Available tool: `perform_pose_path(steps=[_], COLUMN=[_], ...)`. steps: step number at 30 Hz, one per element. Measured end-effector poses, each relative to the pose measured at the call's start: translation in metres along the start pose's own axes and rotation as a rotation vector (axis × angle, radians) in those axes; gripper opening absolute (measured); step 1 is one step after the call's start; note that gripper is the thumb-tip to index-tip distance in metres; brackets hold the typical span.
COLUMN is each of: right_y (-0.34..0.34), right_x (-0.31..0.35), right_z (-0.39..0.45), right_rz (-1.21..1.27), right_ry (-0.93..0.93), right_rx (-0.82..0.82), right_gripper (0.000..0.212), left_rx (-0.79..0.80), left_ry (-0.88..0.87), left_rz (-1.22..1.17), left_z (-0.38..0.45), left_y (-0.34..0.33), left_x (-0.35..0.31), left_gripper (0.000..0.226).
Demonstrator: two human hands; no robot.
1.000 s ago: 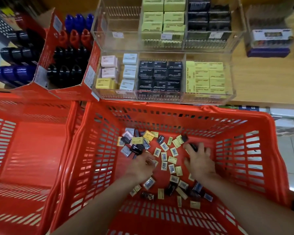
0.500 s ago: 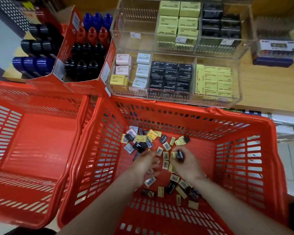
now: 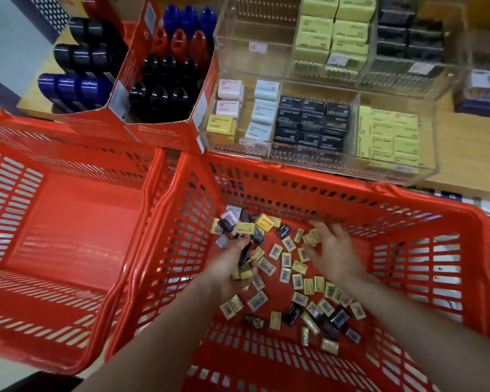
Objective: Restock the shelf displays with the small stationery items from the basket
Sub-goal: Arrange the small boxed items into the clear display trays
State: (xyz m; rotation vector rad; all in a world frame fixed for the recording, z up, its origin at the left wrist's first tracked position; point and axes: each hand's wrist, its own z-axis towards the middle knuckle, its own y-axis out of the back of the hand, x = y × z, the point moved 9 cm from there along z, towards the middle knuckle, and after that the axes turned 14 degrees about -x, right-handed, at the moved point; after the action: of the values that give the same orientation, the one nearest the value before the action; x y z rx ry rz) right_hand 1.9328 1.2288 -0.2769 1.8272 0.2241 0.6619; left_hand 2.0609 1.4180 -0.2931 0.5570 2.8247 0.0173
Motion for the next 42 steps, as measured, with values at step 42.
perform_pose_path(steps=[42], right_y=[-0.024], right_x=[-0.030], right_z=[-0.024], right_rz=[0.286], right_ry=[-0.191], right_rx=[0.011], right_gripper=[0.030], left_rx=[0.045], left_ry=[-0.165], left_rz=[0.291], left_z=[-0.017], left_y=[-0.020], left_x=[0.007], left_gripper=[0.020])
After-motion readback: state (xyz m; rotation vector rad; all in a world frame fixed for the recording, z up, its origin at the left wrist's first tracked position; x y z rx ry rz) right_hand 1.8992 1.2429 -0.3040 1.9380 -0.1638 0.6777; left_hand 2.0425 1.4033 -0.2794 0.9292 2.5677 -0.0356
